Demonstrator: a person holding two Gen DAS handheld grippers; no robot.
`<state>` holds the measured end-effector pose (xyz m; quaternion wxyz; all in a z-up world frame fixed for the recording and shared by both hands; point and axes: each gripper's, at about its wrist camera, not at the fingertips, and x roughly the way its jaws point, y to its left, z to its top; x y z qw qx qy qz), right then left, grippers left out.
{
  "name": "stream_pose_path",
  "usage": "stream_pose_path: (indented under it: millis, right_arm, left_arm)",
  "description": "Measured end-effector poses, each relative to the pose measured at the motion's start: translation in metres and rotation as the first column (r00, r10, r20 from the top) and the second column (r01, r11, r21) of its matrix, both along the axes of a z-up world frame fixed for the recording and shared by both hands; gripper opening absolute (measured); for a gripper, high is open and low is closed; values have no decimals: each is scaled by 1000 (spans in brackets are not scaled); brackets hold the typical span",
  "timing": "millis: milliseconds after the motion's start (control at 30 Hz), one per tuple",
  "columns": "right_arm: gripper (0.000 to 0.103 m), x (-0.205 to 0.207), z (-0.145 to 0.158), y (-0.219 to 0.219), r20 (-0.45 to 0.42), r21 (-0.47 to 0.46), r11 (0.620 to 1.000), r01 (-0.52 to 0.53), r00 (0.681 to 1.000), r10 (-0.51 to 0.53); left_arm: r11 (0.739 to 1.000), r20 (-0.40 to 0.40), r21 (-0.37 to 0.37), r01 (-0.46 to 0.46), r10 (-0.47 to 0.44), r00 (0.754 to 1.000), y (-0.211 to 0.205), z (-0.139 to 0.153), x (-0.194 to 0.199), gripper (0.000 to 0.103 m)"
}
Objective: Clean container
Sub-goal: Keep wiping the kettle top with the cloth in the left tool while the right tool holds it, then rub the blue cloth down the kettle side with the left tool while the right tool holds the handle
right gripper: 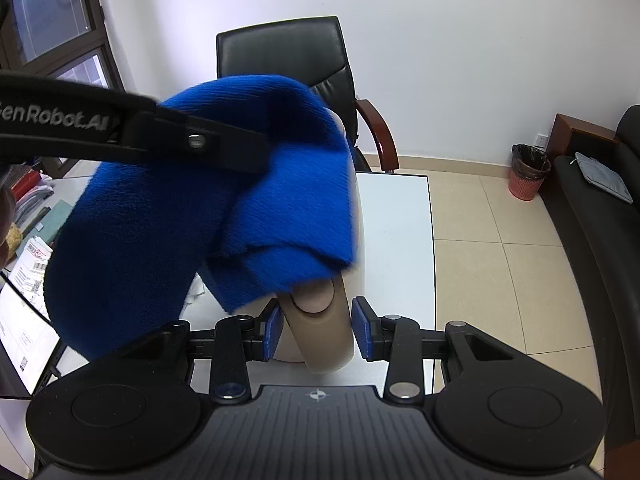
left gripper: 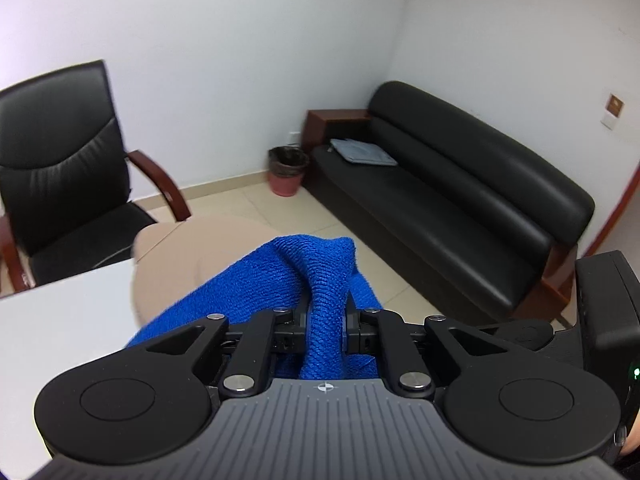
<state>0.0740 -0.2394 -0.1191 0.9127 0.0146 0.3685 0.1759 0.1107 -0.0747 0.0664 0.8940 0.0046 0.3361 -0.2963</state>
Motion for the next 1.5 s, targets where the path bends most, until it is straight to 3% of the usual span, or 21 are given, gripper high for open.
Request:
stream_pose_path:
  millis: [267, 500, 833, 967, 1233, 1500]
  right_arm:
    - [39, 0, 0, -2, 0, 1, 1000, 2, 1000, -2]
    - [39, 1, 2, -3, -4, -1, 1000, 7, 1000, -7]
    - [39, 5, 4, -2, -7, -6, 1000, 8, 1000, -8]
    - [39, 6, 4, 0, -8, -6, 1000, 10, 1000, -10]
    - [39, 0, 2, 7, -8, -7, 1000, 12, 1000, -12]
    - [39, 1, 3, -2, -7, -11, 1000, 4, 1000, -4]
  left_arm:
    - [999, 4, 37, 31, -31, 1000, -20, -4, 22, 10]
    - [999, -4, 27, 17, -17, 1000, -22, -6, 44, 10]
    - [995, 26, 35, -94, 94, 995, -5, -5, 72, 10]
    - [989, -2, -12, -149, 149, 989, 12, -7, 80, 10]
    - [971, -22, -47, -233, 233, 972, 44, -7, 77, 10]
    - [970, 16, -4, -243, 243, 970, 58, -5, 61, 10]
